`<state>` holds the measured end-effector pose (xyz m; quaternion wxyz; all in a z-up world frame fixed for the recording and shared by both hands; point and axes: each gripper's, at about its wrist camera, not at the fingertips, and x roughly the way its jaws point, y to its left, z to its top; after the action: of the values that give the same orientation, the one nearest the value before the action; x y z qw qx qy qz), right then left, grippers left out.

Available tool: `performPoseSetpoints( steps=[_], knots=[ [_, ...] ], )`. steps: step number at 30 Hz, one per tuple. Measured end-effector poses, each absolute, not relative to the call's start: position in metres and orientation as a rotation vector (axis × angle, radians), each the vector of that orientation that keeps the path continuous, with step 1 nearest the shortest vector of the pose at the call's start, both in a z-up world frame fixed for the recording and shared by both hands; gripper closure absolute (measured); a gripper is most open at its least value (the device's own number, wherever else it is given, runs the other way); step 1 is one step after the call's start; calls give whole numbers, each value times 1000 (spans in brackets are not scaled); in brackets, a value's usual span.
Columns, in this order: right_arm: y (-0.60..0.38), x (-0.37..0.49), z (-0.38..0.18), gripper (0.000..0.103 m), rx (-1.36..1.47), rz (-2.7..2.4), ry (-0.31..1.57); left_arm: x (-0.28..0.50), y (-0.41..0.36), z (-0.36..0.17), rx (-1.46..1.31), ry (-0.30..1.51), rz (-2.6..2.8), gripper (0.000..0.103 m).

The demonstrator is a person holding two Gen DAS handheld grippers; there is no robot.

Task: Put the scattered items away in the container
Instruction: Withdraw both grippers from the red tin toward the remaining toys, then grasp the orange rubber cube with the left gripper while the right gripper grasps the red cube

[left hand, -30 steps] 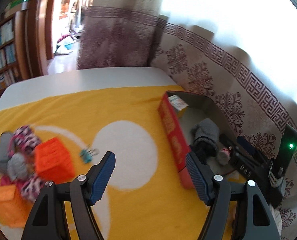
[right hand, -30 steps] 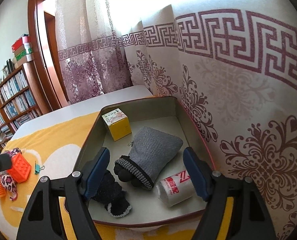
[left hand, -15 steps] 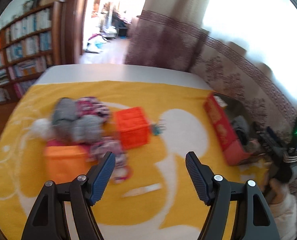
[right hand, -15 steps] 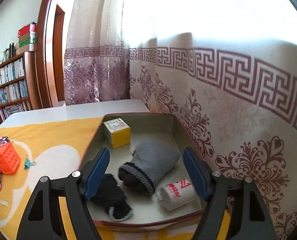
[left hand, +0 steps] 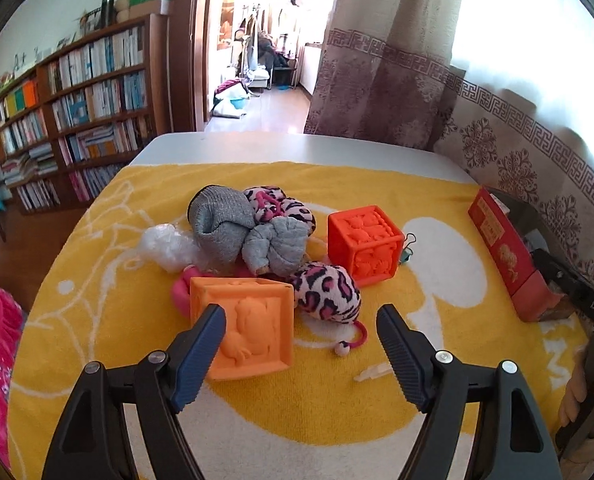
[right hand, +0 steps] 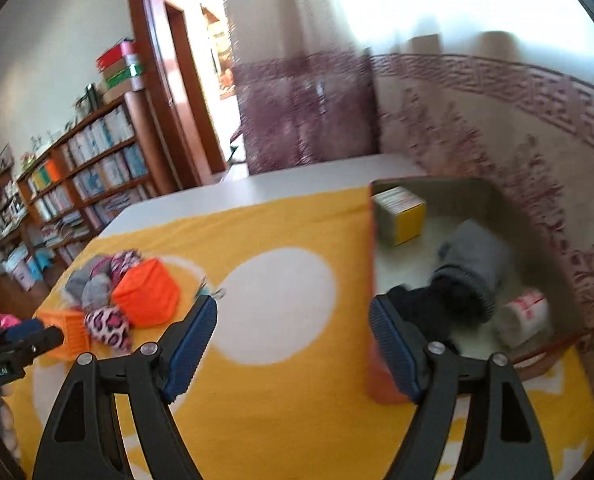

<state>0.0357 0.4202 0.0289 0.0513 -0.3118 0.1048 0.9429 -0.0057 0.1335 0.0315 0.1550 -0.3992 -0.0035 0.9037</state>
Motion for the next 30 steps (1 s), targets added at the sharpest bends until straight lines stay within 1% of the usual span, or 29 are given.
performPoseSetpoints(
  steps=[5,8,17,26,30],
  knots=[
    [409,28,16,21,-1028,2882,283,0,118,33,-1110,-83,2607,24],
    [411,25,11,21,-1058,2878,294,6,109,33,-1095,-114,2612,24],
    [419,27,4,21,-1108,2863,392,9,110,29,-1084,-21,2709,24],
    [416,26,3,22,-1123,2880,371,11,95,33,-1090,-36,2709,24],
    [413,26,2,21,-1138,2885,367,7,87,25,-1140,-19,2715,24]
  ],
)
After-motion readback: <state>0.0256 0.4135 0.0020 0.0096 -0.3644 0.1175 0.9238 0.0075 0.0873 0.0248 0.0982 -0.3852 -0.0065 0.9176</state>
